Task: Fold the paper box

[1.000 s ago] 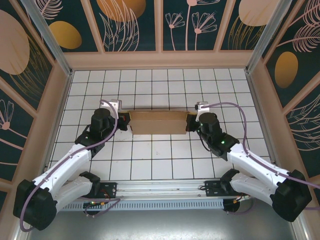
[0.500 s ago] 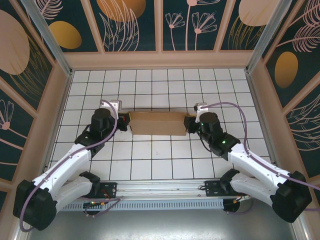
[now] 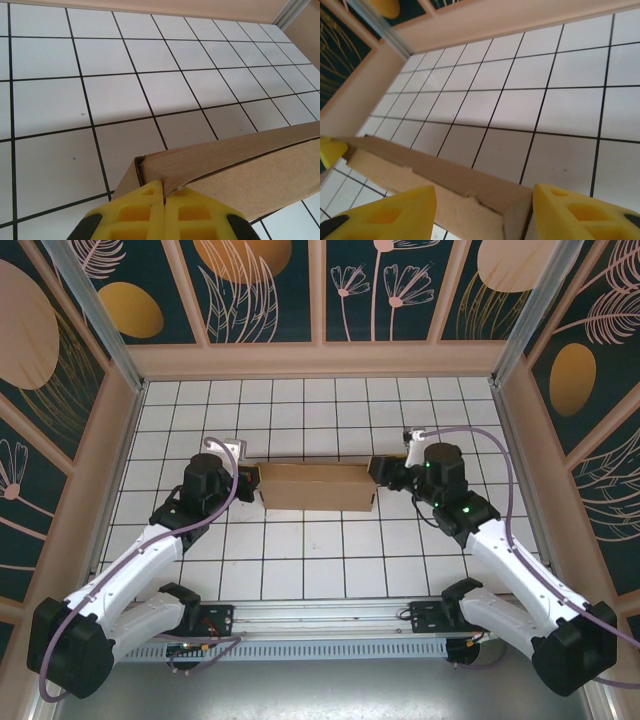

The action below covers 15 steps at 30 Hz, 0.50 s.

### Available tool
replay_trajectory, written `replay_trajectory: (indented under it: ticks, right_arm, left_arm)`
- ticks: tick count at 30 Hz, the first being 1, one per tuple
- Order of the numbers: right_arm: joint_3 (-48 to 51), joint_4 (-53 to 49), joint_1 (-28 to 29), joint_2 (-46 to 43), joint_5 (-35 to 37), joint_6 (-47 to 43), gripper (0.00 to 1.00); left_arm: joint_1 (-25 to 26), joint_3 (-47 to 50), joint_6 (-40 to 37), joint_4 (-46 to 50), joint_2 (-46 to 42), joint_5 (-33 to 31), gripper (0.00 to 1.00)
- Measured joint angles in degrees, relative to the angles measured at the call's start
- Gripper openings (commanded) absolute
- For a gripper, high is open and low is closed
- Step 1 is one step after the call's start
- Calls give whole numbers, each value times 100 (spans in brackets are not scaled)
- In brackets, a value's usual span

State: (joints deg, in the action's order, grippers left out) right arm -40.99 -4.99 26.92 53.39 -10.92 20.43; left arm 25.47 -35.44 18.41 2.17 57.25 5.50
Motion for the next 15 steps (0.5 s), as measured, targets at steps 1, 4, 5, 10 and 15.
replay_trajectory:
  ticks: [1,4,5,10,15]
  right_arm:
    - [-37,-2,-59,20,-28,129,49]
    - [-275,-42,-125,245,-81,498,45]
    - [-363,-68,-125,356,-79,588,44]
    - [-568,-184,-131,861,-66,892,40]
    - [-387,-256,201,955,308,931,34]
  left_arm:
    - [0,0,-15,0,-9,0,0]
    - [4,0,-22,15,-24,0,0]
    - [4,2,-28,22,-28,0,0]
    - [4,2,-37,42,-37,-9,0]
    - [4,2,-11,61,-72,-17,0]
